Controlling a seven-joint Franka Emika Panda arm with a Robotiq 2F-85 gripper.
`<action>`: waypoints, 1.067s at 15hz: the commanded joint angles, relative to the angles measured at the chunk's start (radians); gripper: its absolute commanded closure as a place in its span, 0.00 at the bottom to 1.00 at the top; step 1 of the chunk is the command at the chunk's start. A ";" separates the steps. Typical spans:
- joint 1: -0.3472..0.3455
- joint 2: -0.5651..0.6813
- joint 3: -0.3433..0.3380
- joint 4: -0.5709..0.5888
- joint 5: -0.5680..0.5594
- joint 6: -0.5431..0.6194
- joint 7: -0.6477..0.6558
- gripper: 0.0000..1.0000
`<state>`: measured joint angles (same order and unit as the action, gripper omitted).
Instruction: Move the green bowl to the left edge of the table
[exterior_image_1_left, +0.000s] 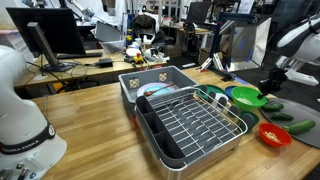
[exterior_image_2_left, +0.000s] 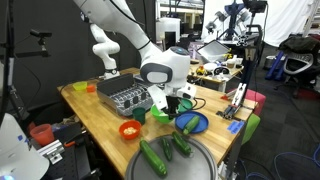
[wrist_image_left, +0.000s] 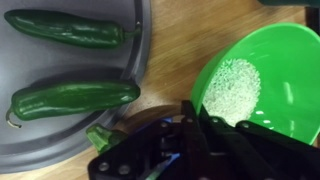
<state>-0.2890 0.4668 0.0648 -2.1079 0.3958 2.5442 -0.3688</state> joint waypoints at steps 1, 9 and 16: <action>-0.031 -0.076 0.035 -0.061 0.059 -0.017 -0.065 0.99; 0.058 -0.409 -0.019 -0.331 -0.026 -0.090 -0.097 0.99; 0.241 -0.664 -0.066 -0.544 -0.056 -0.148 -0.268 0.99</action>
<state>-0.1228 -0.1313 0.0429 -2.5804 0.3223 2.3993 -0.5110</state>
